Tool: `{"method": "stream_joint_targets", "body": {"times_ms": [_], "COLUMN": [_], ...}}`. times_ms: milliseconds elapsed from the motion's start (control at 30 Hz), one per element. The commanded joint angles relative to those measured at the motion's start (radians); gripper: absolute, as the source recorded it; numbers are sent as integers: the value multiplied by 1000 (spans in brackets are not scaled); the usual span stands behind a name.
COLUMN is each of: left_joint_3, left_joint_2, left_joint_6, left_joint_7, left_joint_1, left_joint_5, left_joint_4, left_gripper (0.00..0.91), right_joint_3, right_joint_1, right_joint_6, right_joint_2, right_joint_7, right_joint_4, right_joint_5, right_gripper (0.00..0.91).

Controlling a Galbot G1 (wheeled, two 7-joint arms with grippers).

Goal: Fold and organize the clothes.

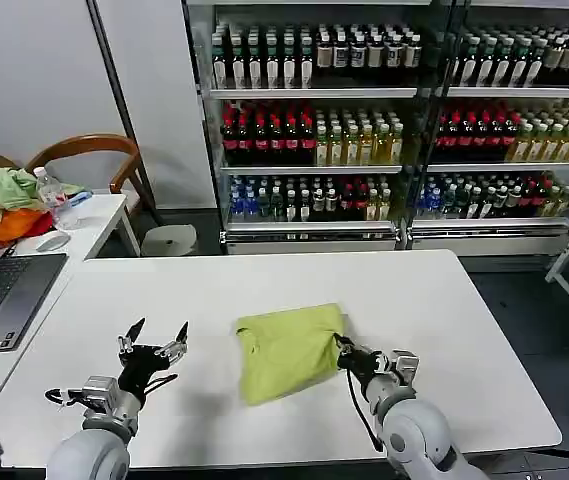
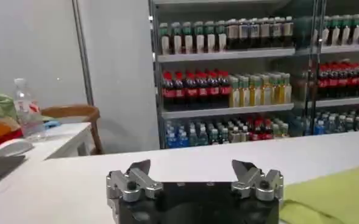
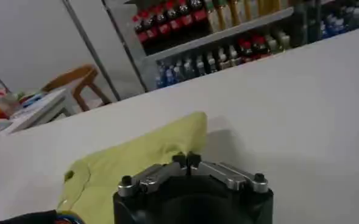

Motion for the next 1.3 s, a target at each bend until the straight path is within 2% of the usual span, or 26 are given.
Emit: {"method": "stream_joint_targets", "body": {"times_ms": [33,167,367,600,667,767,800,833,967,1167,1300], "left_joint_3": [1,1,1,4,6,8,8,7,7,11,10], "left_joint_2": [-5,-5,-7,-8,-7,-3,-2,-1,0,-1,3], "left_joint_6": [-4,-7,-11,-5,-5,-6,-6,-6,-6,-4,-4], "left_joint_7": [-1,-1,-1,-6,-5,-6,-6,-6,-6,-5,-5], "left_joint_1": [3,7,11,9,8,8,8,7,3,-2,-3], "left_joint_5": [7,9,10,-4,-3,-3,-3,-3,-3,-3,-5], "left_joint_4": [-2,0,-1,-13,-11,-6,-6,-6,-7,-13,-15], "left_gripper": [907,907,907,907,907,907,907,907,907,907,907], "right_joint_3": [12,9,5,15,14,16,18,20,27,88,157], "right_joint_1": [-17,-44,-74,-91,-97,-94,-95,-97,-107,-131,-148], "right_joint_6": [56,39,16,29,36,29,16,4,-8,-91,-106], "right_joint_2": [-11,-21,-24,-27,-29,-30,-32,-34,-41,-76,-109], "right_joint_7": [54,52,83,86,71,60,62,59,53,58,18], "right_joint_4": [-3,38,89,104,105,93,94,99,111,160,209], "right_joint_5": [-32,-29,3,-35,-79,-87,-84,-76,-92,-95,-93], "right_gripper": [0,0,0,0,0,0,333,907,907,907,907]}}
